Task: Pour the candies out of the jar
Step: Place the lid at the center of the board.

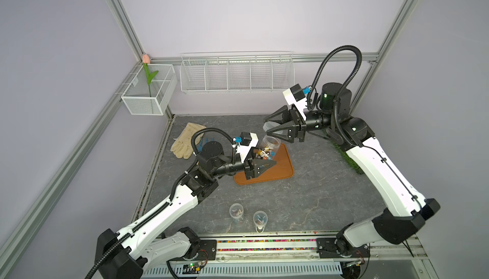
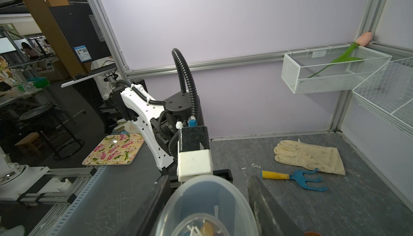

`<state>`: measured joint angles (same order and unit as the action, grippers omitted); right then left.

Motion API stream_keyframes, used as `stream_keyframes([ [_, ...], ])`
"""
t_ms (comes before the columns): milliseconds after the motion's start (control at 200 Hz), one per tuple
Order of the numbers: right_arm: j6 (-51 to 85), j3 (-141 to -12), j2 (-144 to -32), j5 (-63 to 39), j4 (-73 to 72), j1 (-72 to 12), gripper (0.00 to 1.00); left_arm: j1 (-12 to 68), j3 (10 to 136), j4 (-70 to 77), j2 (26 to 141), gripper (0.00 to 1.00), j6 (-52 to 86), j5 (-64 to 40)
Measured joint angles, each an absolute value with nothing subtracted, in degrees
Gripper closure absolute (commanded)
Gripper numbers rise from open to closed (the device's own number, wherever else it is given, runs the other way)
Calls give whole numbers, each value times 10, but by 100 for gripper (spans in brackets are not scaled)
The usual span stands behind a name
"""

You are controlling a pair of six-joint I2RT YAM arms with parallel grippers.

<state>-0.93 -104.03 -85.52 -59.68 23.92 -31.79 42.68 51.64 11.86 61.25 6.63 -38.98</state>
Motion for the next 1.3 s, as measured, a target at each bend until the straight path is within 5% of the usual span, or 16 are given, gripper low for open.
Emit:
stream_keyframes([
  [455,43,-759,-739,-282,191,-199,43,427,516,95,606,57,48,-375],
  [745,89,-541,-792,-52,123,-183,43,427,516,92,606,57,42,-373],
  [1020,147,-484,-940,47,27,-181,45,427,516,86,606,57,38,-368],
  [1300,173,-467,-962,82,-29,-181,33,427,516,78,608,57,29,-358],
])
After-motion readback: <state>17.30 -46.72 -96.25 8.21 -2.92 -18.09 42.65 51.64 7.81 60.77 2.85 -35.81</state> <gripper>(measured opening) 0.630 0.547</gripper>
